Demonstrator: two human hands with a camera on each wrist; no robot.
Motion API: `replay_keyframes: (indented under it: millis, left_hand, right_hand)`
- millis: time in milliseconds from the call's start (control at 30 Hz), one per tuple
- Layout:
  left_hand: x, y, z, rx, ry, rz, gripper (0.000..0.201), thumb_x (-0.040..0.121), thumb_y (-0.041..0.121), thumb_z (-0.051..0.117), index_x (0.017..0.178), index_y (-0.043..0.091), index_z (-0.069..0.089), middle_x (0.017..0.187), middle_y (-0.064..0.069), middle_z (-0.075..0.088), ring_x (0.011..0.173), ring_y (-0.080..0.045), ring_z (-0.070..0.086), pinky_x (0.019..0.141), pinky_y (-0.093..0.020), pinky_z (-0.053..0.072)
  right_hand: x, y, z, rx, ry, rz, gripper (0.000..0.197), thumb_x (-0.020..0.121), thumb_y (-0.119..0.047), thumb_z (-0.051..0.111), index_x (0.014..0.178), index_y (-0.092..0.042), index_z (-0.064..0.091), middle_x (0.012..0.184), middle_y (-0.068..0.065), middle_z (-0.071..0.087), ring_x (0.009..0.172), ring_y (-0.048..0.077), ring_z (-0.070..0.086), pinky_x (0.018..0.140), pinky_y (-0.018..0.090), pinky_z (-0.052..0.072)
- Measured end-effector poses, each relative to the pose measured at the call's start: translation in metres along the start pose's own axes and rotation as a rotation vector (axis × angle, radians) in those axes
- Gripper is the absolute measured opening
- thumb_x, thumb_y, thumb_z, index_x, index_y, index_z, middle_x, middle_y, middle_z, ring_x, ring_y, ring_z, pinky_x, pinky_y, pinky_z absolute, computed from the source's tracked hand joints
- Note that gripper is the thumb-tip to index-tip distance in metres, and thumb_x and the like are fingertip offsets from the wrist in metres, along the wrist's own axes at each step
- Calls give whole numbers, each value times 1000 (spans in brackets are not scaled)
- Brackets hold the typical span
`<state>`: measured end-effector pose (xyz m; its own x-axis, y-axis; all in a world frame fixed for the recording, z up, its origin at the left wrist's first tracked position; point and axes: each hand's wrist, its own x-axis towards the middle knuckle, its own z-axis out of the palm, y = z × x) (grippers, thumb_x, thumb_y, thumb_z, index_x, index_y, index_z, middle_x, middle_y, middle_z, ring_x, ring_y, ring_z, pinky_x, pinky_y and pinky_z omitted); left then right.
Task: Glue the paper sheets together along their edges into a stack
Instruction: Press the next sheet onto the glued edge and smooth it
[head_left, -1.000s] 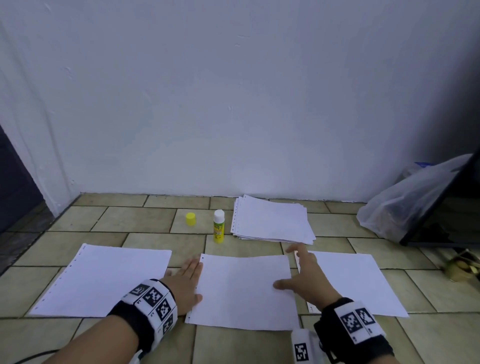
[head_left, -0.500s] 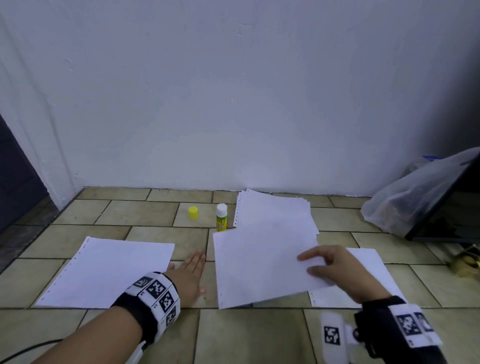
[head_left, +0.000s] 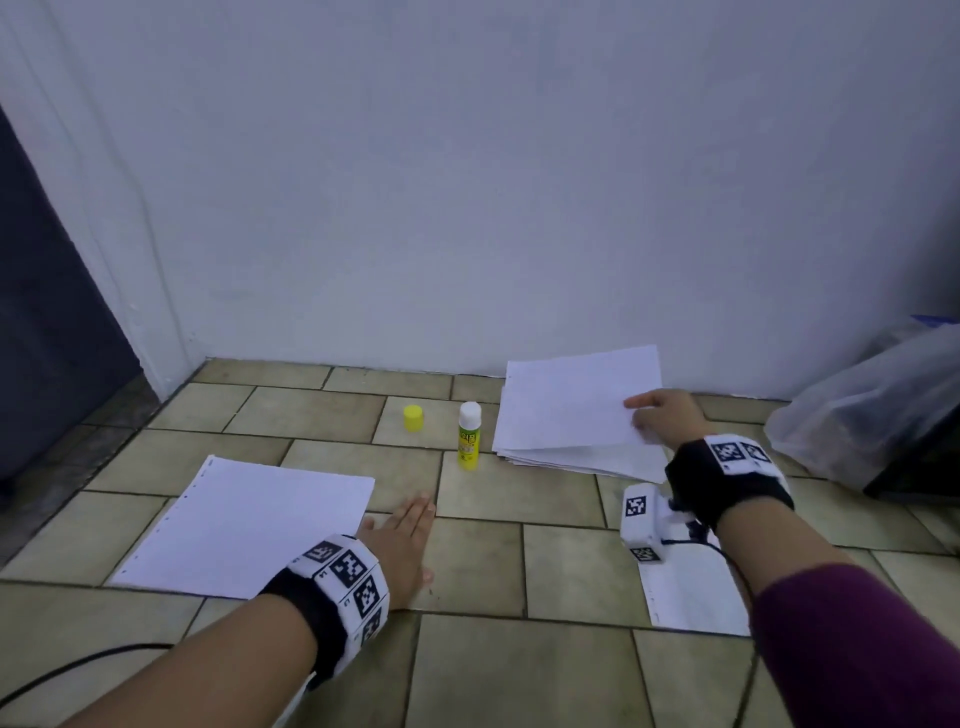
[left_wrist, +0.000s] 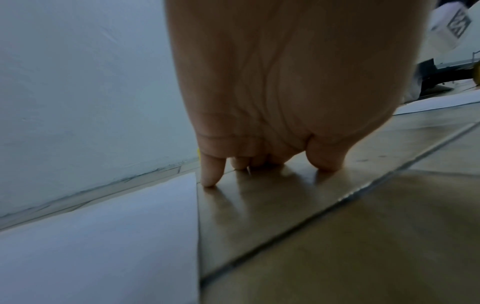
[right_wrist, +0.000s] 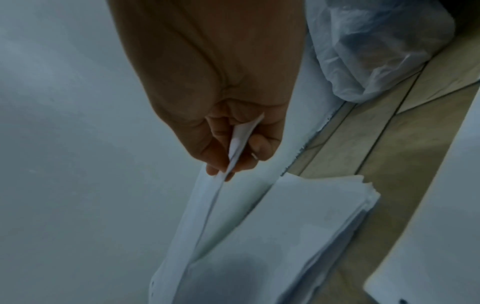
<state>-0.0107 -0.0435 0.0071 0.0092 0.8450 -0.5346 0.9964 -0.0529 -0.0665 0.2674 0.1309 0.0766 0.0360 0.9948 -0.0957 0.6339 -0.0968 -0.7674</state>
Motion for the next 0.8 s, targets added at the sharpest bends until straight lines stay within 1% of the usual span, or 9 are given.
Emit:
replay_keyframes:
  millis: [67, 167, 200, 300, 400, 533, 600, 700, 800]
  left_hand:
    - [0, -1, 1, 0, 8, 3, 72, 103, 35, 32, 151, 8, -15, 159, -4, -23, 147, -14, -17, 118, -47, 6]
    - [1, -2, 1, -11, -3, 14, 73, 103, 36, 32, 151, 8, -15, 158, -4, -24, 147, -15, -18, 118, -47, 5]
    - [1, -2, 1, -22, -8, 17, 74, 103, 36, 33, 151, 8, -16, 158, -3, -25, 147, -15, -18, 118, -46, 4]
    - [2, -4, -1, -46, -12, 27, 76, 102, 36, 36, 151, 9, -16, 158, -3, -25, 147, -14, -18, 118, -46, 3]
    - [3, -5, -1, -54, -21, 31, 77, 102, 36, 37, 151, 9, -16, 158, -3, -25, 146, -14, -19, 118, -47, 3]
    - [4, -5, 1, -54, -17, 29, 76, 102, 35, 36, 151, 8, -16, 158, -3, -26, 146, -15, -19, 118, -47, 3]
    - [4, -5, 2, -57, -13, 31, 76, 102, 35, 36, 151, 8, -16, 158, -3, -25, 147, -15, -18, 118, -47, 3]
    - [4, -5, 2, -54, -15, 31, 77, 102, 37, 36, 151, 8, -16, 158, -3, -25, 147, -15, -18, 118, -47, 3]
    - [5, -6, 3, -44, -21, 30, 78, 102, 38, 36, 151, 8, -16, 158, -2, -25, 146, -14, -19, 118, -46, 3]
  right_hand:
    - [15, 3, 10, -128, -16, 24, 30, 87, 5, 52, 112, 0, 68, 87, 13, 62, 71, 22, 57, 55, 13, 44]
    - [29, 7, 21, -358, -34, 64, 27, 91, -4, 53, 113, -4, 68, 117, 14, 64, 105, 29, 61, 88, 24, 46]
    - [30, 9, 23, -436, -45, 83, 28, 91, -7, 53, 115, -4, 66, 122, 13, 63, 113, 28, 58, 93, 28, 44]
    - [38, 20, 32, -598, -105, 127, 32, 88, -13, 58, 120, -7, 63, 127, 13, 58, 118, 28, 54, 97, 31, 44]
    - [36, 28, 39, -854, -130, 162, 30, 88, -25, 59, 118, -19, 61, 133, 10, 47, 124, 28, 44, 103, 34, 40]
    - [47, 38, 47, -1018, -111, 97, 33, 82, -29, 55, 113, -23, 61, 135, 6, 48, 131, 30, 31, 106, 44, 35]
    - [56, 43, 50, -1036, -118, 81, 34, 86, -30, 50, 118, -19, 59, 137, 7, 48, 133, 30, 30, 107, 44, 33]
    - [32, 19, 33, -1008, -87, 37, 40, 92, -27, 45, 131, -23, 52, 142, 7, 43, 135, 26, 32, 110, 38, 28]
    - [6, 16, 16, -877, -155, 9, 61, 92, -32, 56, 146, -19, 30, 149, 9, 34, 137, 25, 33, 111, 34, 30]
